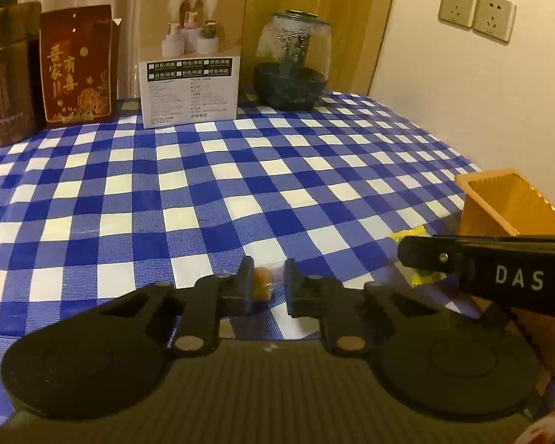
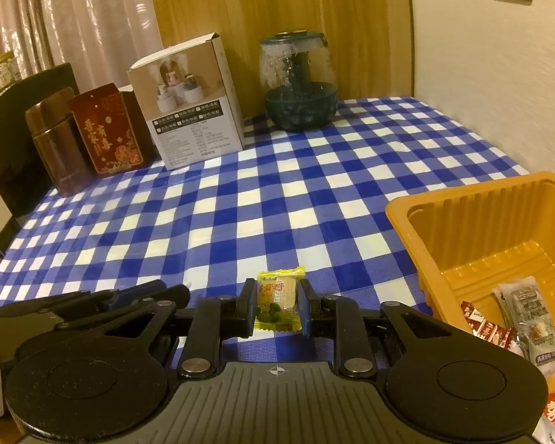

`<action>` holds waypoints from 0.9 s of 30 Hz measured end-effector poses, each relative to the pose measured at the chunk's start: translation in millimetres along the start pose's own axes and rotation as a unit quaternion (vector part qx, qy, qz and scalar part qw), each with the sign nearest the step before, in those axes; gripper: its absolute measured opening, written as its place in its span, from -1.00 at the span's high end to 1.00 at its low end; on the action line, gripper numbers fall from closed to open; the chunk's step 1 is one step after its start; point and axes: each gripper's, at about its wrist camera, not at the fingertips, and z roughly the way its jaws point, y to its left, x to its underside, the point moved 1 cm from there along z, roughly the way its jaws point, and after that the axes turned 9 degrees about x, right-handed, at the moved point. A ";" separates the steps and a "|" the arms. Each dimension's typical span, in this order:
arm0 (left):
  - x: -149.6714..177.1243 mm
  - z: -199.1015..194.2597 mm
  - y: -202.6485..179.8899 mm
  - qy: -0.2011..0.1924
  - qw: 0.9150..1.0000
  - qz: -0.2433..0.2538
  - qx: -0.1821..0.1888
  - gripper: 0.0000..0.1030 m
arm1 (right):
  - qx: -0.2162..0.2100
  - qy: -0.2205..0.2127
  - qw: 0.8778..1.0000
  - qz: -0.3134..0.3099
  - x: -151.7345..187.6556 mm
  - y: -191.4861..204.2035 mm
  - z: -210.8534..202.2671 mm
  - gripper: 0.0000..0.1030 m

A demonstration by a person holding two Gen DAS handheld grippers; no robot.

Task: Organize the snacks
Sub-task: 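Grasp the yellow-green candy with the right tool while the left tool grasps the clear-wrapped cake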

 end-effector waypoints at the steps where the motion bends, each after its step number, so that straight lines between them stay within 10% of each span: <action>1: 0.8 -1.0 0.5 -0.001 1.000 -0.001 0.000 0.72 | -0.001 0.000 1.000 0.000 0.1 -0.1 -0.8 0.55; 7: 4.6 -9.4 6.9 -0.008 1.000 -0.005 -0.006 0.66 | -0.004 0.000 1.000 0.001 -0.3 -1.3 -3.7 0.55; 13: 11.4 -1.8 12.9 0.007 0.999 0.007 -0.031 -0.10 | -0.012 0.003 1.000 -0.001 0.0 0.8 -2.5 0.55; 27: 10.0 -3.9 13.8 0.011 0.999 0.008 -0.040 0.43 | -0.018 0.004 1.000 -0.005 -0.5 2.8 -3.9 0.55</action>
